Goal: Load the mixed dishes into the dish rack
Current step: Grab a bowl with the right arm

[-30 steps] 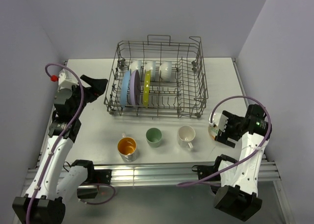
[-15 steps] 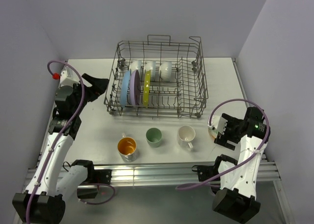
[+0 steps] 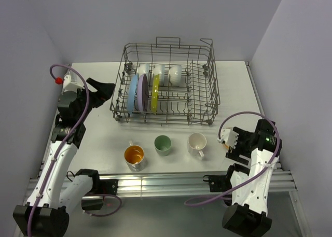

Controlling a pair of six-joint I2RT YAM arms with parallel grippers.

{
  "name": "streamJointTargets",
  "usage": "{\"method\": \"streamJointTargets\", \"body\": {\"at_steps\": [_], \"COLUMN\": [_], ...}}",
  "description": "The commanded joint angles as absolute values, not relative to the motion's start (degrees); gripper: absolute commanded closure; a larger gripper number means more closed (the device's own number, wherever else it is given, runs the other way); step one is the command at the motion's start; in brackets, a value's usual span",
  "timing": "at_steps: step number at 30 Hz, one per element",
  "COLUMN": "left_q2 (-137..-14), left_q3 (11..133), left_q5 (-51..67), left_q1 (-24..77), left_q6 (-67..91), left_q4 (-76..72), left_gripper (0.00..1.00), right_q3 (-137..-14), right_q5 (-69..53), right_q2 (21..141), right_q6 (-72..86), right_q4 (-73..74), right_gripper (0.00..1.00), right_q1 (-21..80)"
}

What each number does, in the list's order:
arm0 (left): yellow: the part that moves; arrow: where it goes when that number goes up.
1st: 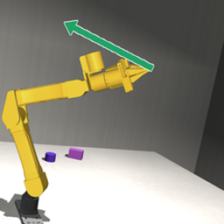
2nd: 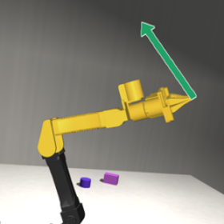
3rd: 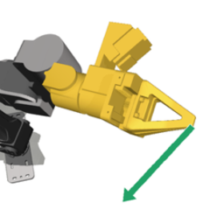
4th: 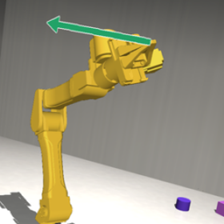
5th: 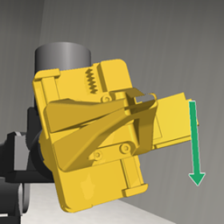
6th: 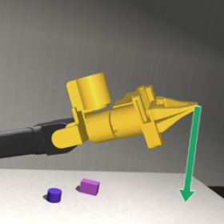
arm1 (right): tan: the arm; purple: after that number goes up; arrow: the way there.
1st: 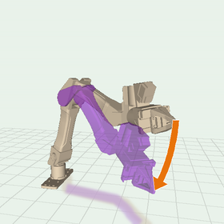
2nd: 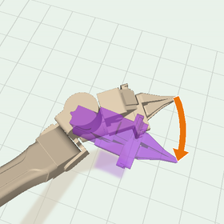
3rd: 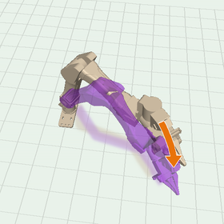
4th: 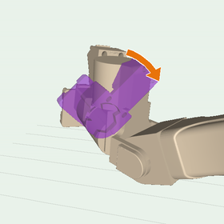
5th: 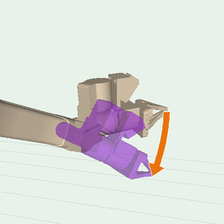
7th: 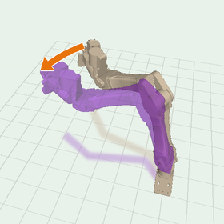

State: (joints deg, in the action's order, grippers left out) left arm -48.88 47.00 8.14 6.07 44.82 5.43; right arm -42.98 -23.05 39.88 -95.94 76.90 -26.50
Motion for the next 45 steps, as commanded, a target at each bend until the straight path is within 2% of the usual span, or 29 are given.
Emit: {"method": "streamJointTargets", "body": {"at_steps": [1, 14, 22, 27, 32, 42, 45], "left_q2": [-47.03, -42.80, -44.12, -44.82, -45.61, -45.97, -45.88], "left_q3": [47.47, 42.72, 41.84, 42.19, 42.54, 43.95, 44.03], "left_q5": [8.61, 9.05, 10.02, 10.11, 10.55, 9.93, 9.76], "left_q1": [5.80, 5.80, 5.80, 5.89, 5.89, 5.89, 5.89], "left_q6": [43.86, 45.44, 46.32, 46.23, 46.14, 45.26, 45.44], "left_q4": [4.83, 4.31, 3.17, 2.72, 2.37, 3.34, 3.34], "left_gripper": [0.14, 0.13, 0.14, 0.13, 0.14, 0.13, 0.13], "right_q3": [-41.67, -39.99, -33.14, -29.27, -30.41, -29.98, -29.09], "right_q5": [-21.71, -28.39, -20.24, -14.59, -12.05, -8.18, -5.46], "right_q2": [39.20, 47.20, 42.02, 39.38, 43.40, 48.42, 50.09], "right_q6": [-97.03, -83.59, -73.40, -68.56, -65.92, -65.57, -63.11], "right_q4": [80.42, 69.53, 56.71, 48.34, 48.51, 47.12, 44.39], "right_gripper": [0.11, 0.20, 0.23, 0.26, 0.35, 0.36, 0.40], "right_q1": [-26.28, -20.93, -8.45, -5.36, -3.26, 2.28, 3.95]}}
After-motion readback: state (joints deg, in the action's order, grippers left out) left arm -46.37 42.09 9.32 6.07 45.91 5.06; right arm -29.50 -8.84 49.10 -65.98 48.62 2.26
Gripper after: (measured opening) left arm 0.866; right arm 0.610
